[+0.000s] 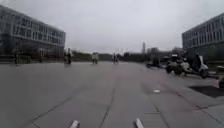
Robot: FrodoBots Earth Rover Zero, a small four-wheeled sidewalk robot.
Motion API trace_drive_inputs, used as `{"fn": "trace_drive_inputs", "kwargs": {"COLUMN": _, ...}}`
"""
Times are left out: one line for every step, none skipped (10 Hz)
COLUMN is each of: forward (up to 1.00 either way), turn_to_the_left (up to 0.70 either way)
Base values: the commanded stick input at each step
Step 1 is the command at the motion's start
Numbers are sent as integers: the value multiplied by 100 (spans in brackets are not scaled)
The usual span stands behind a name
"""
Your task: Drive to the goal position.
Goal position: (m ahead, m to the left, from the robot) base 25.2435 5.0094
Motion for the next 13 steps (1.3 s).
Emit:
{"fn": "trace_drive_inputs", "kwargs": {"forward": 100, "turn_to_the_left": -5}}
{"fn": "trace_drive_inputs", "kwargs": {"forward": 100, "turn_to_the_left": -5}}
{"fn": "trace_drive_inputs", "kwargs": {"forward": 100, "turn_to_the_left": -5}}
{"fn": "trace_drive_inputs", "kwargs": {"forward": 100, "turn_to_the_left": -5}}
{"fn": "trace_drive_inputs", "kwargs": {"forward": 100, "turn_to_the_left": -5}}
{"fn": "trace_drive_inputs", "kwargs": {"forward": 100, "turn_to_the_left": -5}}
{"fn": "trace_drive_inputs", "kwargs": {"forward": 100, "turn_to_the_left": -5}}
{"fn": "trace_drive_inputs", "kwargs": {"forward": 100, "turn_to_the_left": -5}}
{"fn": "trace_drive_inputs", "kwargs": {"forward": 100, "turn_to_the_left": -5}}
{"fn": "trace_drive_inputs", "kwargs": {"forward": 100, "turn_to_the_left": -5}}
{"fn": "trace_drive_inputs", "kwargs": {"forward": 100, "turn_to_the_left": -5}}
{"fn": "trace_drive_inputs", "kwargs": {"forward": 100, "turn_to_the_left": -5}}
{"fn": "trace_drive_inputs", "kwargs": {"forward": 100, "turn_to_the_left": -5}}
